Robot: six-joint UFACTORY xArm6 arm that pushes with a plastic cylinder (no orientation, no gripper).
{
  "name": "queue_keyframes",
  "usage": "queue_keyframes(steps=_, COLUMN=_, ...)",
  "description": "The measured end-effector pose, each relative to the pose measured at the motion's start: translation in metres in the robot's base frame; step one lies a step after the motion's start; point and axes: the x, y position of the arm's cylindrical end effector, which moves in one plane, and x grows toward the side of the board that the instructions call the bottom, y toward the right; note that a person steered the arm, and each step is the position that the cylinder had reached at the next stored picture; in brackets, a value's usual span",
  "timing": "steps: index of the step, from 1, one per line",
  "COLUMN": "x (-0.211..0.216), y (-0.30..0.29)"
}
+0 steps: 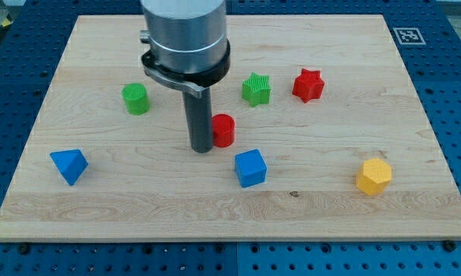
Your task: Push the red circle diagonally bottom left to the green star
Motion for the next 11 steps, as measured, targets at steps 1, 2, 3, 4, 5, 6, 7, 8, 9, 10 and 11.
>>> queue_keyframes(steps=1, x=0.0, y=0.008)
queue_keyframes(steps=2, x=0.0, y=0.015)
queue_keyframes(steps=3, x=-0.002, y=0.016)
queue_keyframes(steps=4, x=-0.004, y=0.02)
queue_keyframes(steps=5, x=-0.005, y=0.026)
queue_keyframes(steps=6, x=-0.005, y=0.035)
queue_keyframes(steps=7, x=-0.002, y=0.048)
queue_keyframes(steps=8, x=-0.001, y=0.053)
queue_keyframes(steps=9, x=-0.001, y=0.057)
queue_keyframes(steps=10, x=-0.006, y=0.057)
queue_keyframes(steps=11, x=-0.011, y=0.055)
